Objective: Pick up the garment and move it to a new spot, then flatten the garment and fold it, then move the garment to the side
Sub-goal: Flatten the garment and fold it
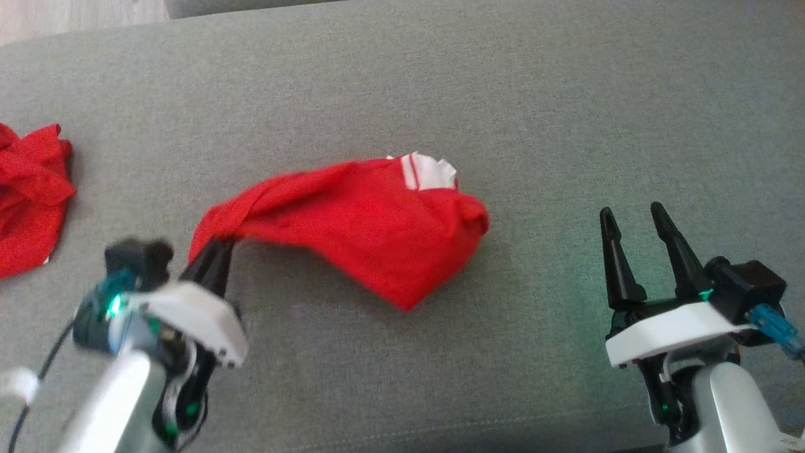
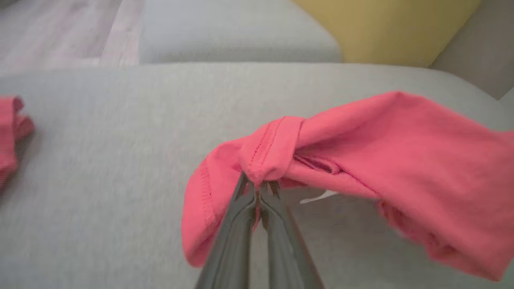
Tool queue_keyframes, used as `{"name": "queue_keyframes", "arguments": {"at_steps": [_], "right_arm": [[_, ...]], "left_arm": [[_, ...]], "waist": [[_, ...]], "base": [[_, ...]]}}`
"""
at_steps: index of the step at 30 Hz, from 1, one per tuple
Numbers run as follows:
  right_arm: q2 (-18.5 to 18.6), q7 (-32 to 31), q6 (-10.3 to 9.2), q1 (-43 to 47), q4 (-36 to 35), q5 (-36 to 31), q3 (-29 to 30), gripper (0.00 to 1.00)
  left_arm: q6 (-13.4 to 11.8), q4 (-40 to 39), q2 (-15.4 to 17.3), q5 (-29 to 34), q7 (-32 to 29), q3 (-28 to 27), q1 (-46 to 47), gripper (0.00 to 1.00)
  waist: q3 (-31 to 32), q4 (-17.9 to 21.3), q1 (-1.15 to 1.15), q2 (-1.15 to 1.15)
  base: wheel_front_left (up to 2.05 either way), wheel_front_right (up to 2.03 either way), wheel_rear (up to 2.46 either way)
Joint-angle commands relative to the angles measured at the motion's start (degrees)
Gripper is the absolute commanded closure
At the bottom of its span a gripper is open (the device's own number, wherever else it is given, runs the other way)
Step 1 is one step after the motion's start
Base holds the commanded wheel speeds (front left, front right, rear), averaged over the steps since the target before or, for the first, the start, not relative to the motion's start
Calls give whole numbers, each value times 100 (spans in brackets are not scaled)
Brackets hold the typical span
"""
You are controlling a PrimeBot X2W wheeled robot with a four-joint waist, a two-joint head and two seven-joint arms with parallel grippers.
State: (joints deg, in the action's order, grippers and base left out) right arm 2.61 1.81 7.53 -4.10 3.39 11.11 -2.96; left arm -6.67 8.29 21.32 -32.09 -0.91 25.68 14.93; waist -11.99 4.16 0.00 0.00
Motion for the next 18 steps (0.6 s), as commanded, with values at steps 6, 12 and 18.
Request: {"name": "queue_keyframes", "arguments": {"at_steps": [6, 12, 18], "right_arm": [[27, -38, -4, -128, -158, 48, -60, 0], [27, -42, -4, -139, -165, 25, -1, 0], [27, -74, -4, -140, -216, -50, 9, 0]], "left_arm": [[-305, 189, 76, -258, 205, -438, -577, 100], [-176, 347, -169, -368, 460, -341, -689, 0], [-171, 196, -333, -283, 872, -290, -693, 0]], "waist": [[-49, 2, 0, 0], [-18, -36, 0, 0], [128, -87, 0, 0]], "base": [[0, 0, 0], [0, 0, 0], [0, 0, 0]]}}
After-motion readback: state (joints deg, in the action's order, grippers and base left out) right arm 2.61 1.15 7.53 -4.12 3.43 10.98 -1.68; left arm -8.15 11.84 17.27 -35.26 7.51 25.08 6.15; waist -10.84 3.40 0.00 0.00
